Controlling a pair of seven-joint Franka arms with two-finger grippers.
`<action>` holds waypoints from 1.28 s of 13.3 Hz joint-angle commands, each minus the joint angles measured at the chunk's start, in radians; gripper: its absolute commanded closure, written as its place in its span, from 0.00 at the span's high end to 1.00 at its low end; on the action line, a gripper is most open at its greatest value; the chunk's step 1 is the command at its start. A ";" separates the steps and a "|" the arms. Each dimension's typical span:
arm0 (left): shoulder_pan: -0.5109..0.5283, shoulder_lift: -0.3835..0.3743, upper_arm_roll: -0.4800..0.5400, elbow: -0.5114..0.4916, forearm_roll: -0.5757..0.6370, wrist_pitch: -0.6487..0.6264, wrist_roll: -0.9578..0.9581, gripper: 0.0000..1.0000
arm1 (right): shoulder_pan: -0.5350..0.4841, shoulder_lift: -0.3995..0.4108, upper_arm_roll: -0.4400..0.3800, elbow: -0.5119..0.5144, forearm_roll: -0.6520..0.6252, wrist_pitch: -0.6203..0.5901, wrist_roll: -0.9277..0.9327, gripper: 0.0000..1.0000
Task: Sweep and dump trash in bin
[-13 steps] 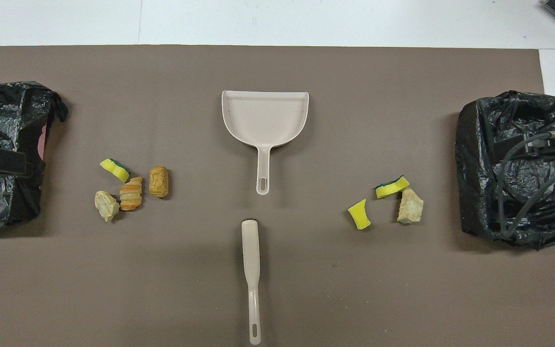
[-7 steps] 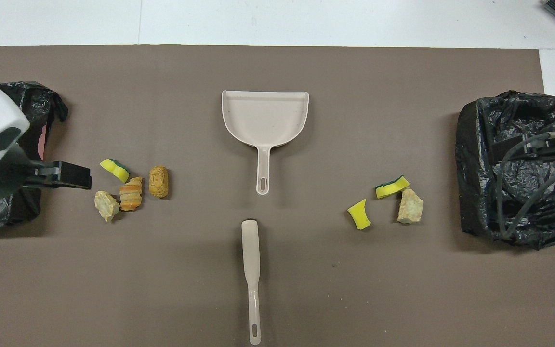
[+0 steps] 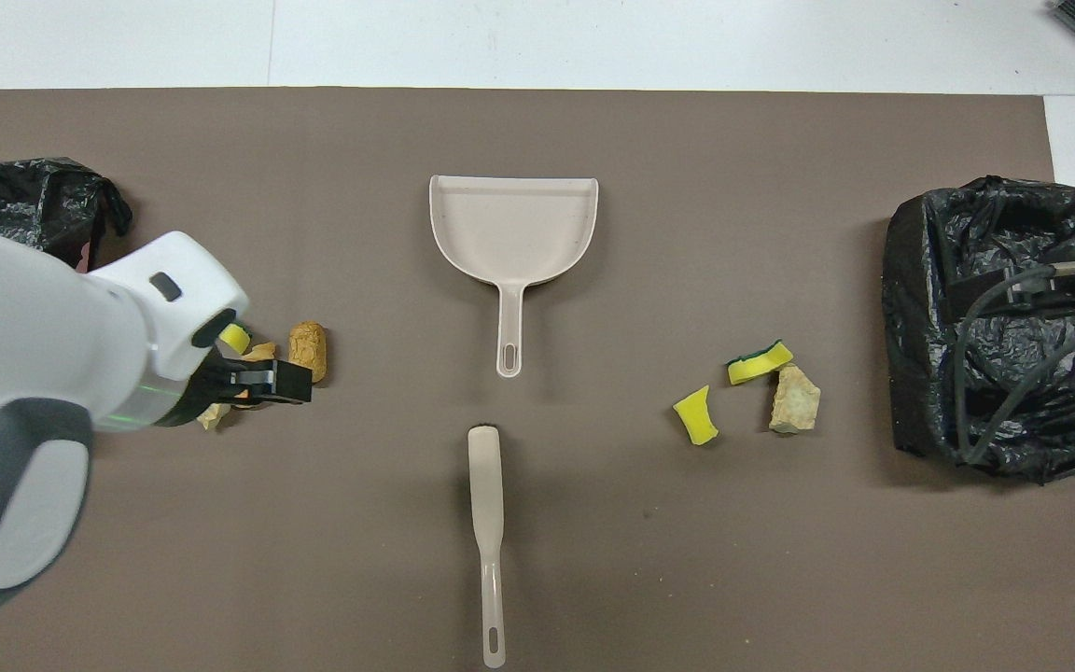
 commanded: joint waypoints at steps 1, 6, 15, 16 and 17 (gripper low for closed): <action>-0.094 -0.054 0.020 -0.133 -0.008 0.080 -0.053 1.00 | 0.038 -0.018 0.013 -0.028 0.010 0.029 0.024 1.00; -0.290 -0.022 0.018 -0.304 -0.009 0.240 -0.228 1.00 | 0.145 0.043 0.016 -0.025 0.020 0.103 0.180 1.00; -0.522 -0.013 0.018 -0.486 -0.015 0.454 -0.420 1.00 | 0.308 0.278 0.016 0.021 0.033 0.397 0.363 1.00; -0.527 -0.013 0.020 -0.485 -0.015 0.452 -0.420 1.00 | 0.325 0.307 0.016 0.041 0.038 0.398 0.403 1.00; -0.522 -0.008 0.020 -0.477 -0.015 0.450 -0.419 0.90 | 0.343 0.337 0.016 0.065 0.033 0.401 0.428 1.00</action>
